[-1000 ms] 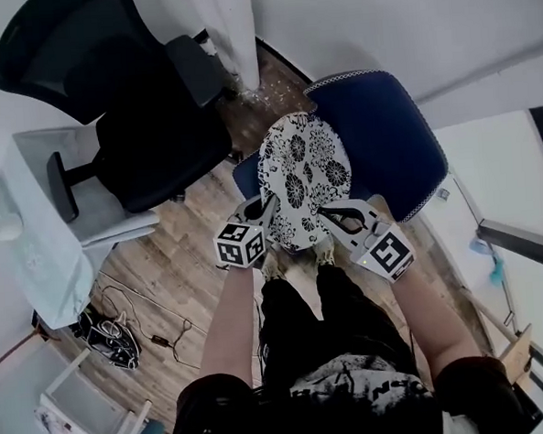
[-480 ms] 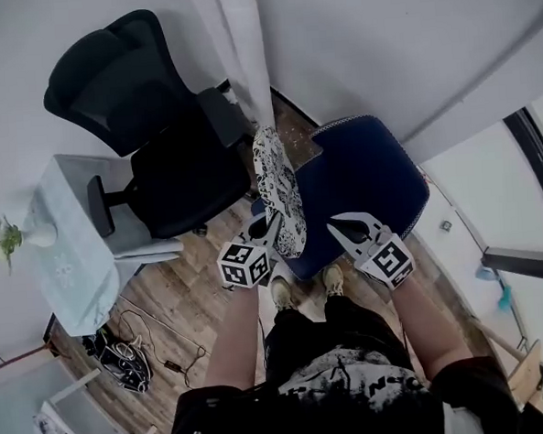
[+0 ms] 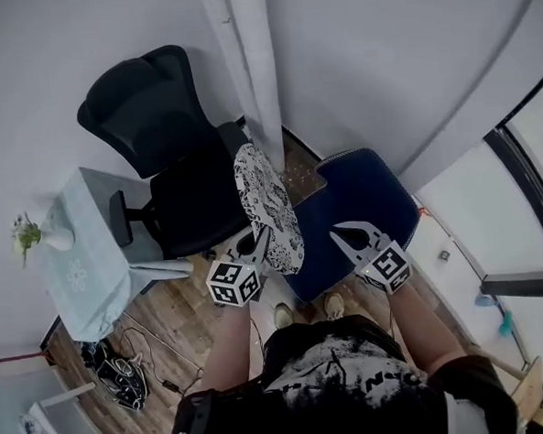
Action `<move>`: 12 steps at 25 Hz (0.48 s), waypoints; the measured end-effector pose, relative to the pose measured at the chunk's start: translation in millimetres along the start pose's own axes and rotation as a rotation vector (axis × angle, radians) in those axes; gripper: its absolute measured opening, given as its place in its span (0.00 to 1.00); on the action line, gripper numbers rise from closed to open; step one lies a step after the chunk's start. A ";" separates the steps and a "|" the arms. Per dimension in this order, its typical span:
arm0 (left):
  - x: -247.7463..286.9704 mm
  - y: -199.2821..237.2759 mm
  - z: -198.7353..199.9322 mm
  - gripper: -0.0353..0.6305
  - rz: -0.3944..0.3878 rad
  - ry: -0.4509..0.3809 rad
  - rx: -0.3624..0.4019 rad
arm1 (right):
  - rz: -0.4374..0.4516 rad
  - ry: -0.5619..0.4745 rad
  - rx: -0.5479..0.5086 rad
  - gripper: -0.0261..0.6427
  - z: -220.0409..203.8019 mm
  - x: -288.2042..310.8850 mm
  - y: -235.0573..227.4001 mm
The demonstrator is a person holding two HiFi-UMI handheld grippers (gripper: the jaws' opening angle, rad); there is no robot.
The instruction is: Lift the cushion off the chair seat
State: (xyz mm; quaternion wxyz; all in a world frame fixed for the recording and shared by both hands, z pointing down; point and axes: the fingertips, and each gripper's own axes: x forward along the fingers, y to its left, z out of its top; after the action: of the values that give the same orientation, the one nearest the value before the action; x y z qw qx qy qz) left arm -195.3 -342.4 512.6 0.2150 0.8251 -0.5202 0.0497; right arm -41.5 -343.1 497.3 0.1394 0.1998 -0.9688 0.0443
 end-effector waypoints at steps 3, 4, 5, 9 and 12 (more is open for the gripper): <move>-8.0 -7.6 14.1 0.09 0.004 -0.015 0.055 | 0.001 -0.021 -0.001 0.06 11.0 -3.7 -0.3; -9.7 -9.8 17.5 0.09 0.005 -0.019 0.073 | 0.002 -0.028 -0.001 0.06 14.2 -4.0 -0.7; -11.5 -12.1 20.2 0.09 0.006 -0.024 0.088 | 0.003 -0.034 0.000 0.06 17.4 -4.2 -0.7; -24.9 -20.1 28.7 0.09 0.008 -0.042 0.125 | 0.000 -0.066 0.003 0.06 32.7 -7.2 5.4; -34.2 -19.2 35.2 0.09 0.018 -0.058 0.139 | 0.000 -0.082 -0.005 0.06 45.4 -7.8 9.3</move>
State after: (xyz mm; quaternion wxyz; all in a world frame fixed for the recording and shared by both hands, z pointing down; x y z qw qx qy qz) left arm -199.0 -321.0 464.6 0.1416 0.8344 -0.5288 0.0636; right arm -49.8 -338.1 451.4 0.1001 0.2009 -0.9739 0.0335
